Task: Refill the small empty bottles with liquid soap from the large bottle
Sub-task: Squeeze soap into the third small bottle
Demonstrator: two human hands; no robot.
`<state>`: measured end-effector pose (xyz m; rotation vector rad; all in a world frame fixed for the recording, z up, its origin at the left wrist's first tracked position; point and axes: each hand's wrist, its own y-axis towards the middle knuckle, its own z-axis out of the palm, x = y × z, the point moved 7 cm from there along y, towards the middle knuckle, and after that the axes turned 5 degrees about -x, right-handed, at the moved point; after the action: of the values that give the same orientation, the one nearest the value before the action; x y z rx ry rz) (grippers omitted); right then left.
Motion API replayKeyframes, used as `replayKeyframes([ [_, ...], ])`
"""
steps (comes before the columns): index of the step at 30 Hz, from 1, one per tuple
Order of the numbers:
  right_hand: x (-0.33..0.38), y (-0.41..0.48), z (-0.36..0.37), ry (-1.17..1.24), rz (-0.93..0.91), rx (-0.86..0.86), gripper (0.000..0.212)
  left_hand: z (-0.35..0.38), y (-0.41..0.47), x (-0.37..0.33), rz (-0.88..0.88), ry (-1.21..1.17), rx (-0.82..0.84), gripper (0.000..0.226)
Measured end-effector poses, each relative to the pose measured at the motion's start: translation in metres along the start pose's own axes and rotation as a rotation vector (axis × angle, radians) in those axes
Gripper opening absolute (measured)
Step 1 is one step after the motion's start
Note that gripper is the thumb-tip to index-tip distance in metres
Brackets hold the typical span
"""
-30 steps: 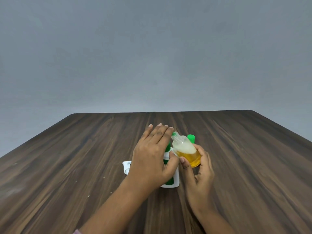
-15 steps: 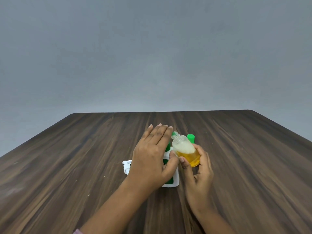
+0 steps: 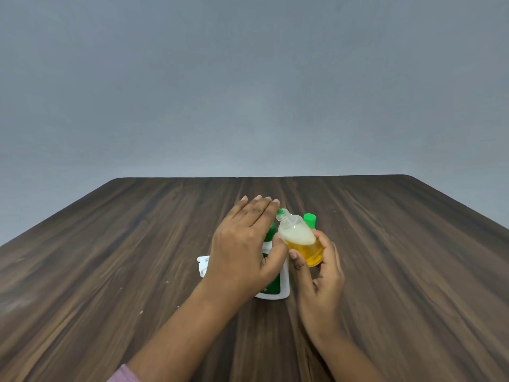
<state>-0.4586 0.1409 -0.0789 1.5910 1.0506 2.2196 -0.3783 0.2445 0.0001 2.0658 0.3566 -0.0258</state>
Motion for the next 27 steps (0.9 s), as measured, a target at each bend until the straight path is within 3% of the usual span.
replayKeyframes([
  [3, -0.002, -0.001, -0.001, -0.014, -0.002, -0.003, 0.043, 0.004, -0.007, 0.002, -0.020, -0.020, -0.023, 0.051],
  [7, -0.005, -0.002, -0.006, -0.054, -0.011, 0.006, 0.052, 0.010, -0.015, 0.006, -0.041, -0.058, -0.038, 0.048],
  [17, -0.001, -0.001, 0.000, 0.006, -0.014, 0.001, 0.038, 0.002, -0.004, 0.003, -0.019, -0.037, 0.005, 0.051],
  [27, 0.000, -0.003, -0.001, 0.017, -0.007, 0.004, 0.050, 0.000, -0.008, -0.001, -0.035, -0.032, 0.034, 0.054],
])
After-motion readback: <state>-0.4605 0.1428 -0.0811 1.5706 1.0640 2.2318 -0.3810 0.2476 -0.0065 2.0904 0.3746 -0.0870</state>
